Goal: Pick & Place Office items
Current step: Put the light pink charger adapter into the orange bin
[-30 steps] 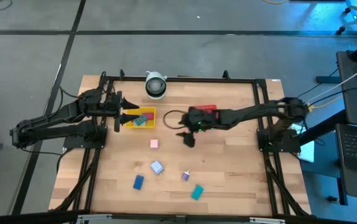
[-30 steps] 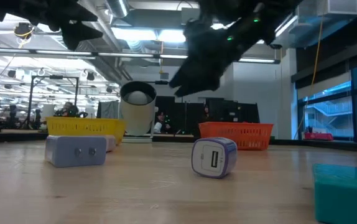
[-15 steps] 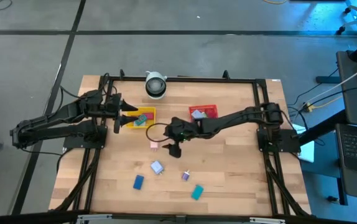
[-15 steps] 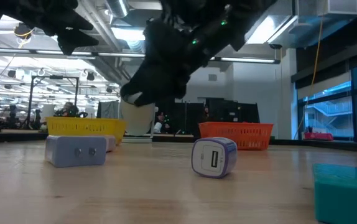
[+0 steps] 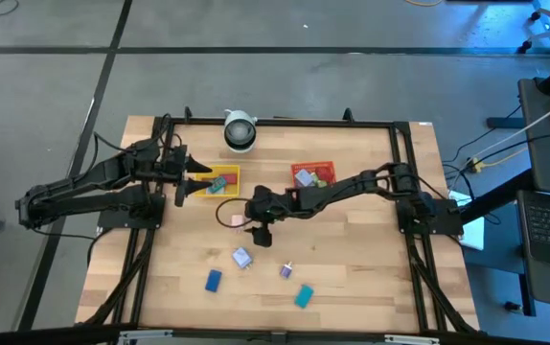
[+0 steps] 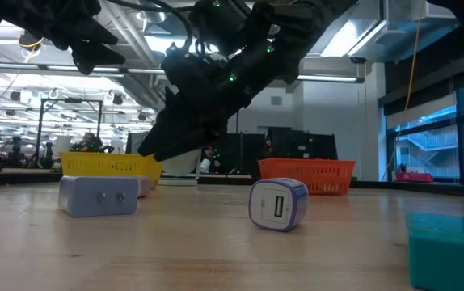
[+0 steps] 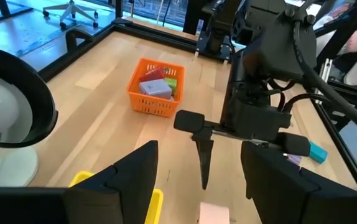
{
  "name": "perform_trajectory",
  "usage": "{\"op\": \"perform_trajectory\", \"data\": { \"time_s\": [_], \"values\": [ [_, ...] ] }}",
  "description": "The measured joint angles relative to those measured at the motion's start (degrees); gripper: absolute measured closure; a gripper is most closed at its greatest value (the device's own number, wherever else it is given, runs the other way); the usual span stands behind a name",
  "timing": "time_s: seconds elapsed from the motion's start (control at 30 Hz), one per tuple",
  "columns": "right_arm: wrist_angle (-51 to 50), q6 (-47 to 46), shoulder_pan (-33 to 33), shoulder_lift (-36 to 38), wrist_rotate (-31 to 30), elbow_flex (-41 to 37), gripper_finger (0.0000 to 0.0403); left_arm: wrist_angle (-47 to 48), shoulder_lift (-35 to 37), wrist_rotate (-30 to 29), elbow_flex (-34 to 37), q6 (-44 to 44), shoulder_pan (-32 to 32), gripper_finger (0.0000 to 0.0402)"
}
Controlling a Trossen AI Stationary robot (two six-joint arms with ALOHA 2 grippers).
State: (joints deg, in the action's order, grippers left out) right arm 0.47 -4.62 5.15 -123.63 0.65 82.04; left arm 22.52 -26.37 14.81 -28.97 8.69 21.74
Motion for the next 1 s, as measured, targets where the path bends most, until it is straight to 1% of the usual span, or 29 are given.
{"op": "perform_trajectory", "data": {
  "time_s": [0.2,0.3,0.37,0.47,0.53,0.6,0.7,0.83,0.93,1.0],
  "values": [
    [0.67,-0.61,-1.13,-0.34,0.26,0.02,0.0091,-0.02,0.00,0.00,0.00,-0.44,0.00,0.0176],
    [0.33,-2.65,-1.42,-0.40,0.71,0.00,0.0091,0.64,0.00,0.37,0.00,0.03,0.00,0.0176],
    [0.35,-3.06,-1.57,0.38,1.49,0.00,0.0091,3.10,-0.07,0.52,0.00,0.86,-0.15,0.0176],
    [-1.61,-2.23,-2.23,3.20,1.48,0.00,0.0091,8.02,-1.99,0.08,0.00,1.08,-1.62,0.0176],
    [-5.07,-0.89,-3.23,6.14,-0.15,0.00,0.0093,9.04,-3.84,-0.48,0.04,2.08,-3.46,0.0176],
    [-8.32,0.10,-4.39,8.94,-1.97,0.00,0.0100,7.83,-5.43,-2.85,0.04,5.38,-5.39,0.0175],
    [-12.12,1.60,-6.11,13.31,-2.36,-0.96,0.0117,4.83,-8.87,-4.58,0.04,9.05,-8.10,0.0176],
    [-12.60,1.78,-8.90,21.51,-3.05,-6.94,0.0139,2.43,-14.24,-4.58,0.04,9.85,-12.56,0.0175],
    [-11.72,-0.62,-11.62,29.29,-2.87,-13.37,0.0146,1.15,-19.35,-6.98,0.04,11.69,-15.91,0.0175],
    [-11.02,-2.39,-13.51,34.75,-1.48,-17.83,0.0147,0.73,-23.04,-8.88,0.04,12.00,-18.01,0.0175]
  ]
}}
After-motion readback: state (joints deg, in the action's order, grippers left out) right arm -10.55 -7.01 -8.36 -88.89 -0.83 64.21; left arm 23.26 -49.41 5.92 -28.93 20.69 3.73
